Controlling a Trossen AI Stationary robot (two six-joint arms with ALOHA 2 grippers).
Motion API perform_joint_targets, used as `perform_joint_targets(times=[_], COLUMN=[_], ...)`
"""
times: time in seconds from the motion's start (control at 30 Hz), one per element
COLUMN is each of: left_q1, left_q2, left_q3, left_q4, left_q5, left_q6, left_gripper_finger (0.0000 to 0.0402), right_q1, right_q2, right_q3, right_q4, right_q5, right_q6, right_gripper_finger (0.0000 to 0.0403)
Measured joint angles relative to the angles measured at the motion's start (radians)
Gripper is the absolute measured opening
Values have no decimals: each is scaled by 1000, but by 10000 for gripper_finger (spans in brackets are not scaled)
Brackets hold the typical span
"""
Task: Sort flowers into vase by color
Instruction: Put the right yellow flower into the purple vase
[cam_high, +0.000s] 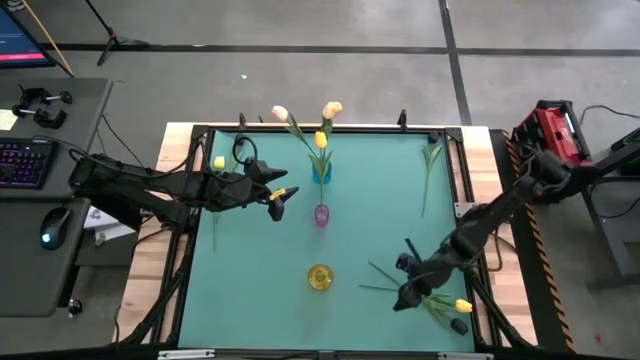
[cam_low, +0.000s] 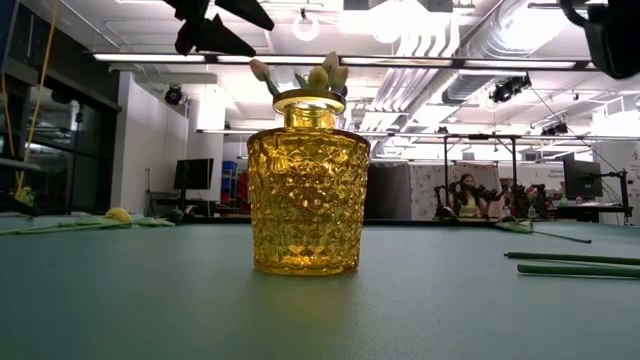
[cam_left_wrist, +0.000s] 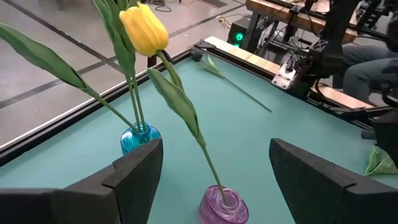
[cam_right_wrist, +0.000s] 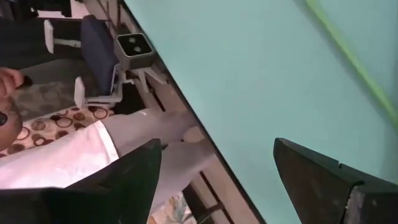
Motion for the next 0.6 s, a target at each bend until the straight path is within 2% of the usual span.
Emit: perform_joint_targets(times=[0.13,0.33,0.43,0.6], left_q1=[2,1,1,1], left_q2=[0,0,0,0], left_q3=[0,0,0,0], left_q4=[-5,-16,-17,-17], left_q5=[0,0,0,0], left_q6=[0,0,0,0], left_gripper_finger=[282,282,282,282], right_q1=[-15,-35,-35,-35], right_q2=[81,215,291,397], right_q3=[104,347,451,547], right_q4=[-41,-481,-636,-670], right_q5=[22,21,40,42], right_q6=[-82,-340,-484,-686], right_gripper_finger=[298,298,298,298])
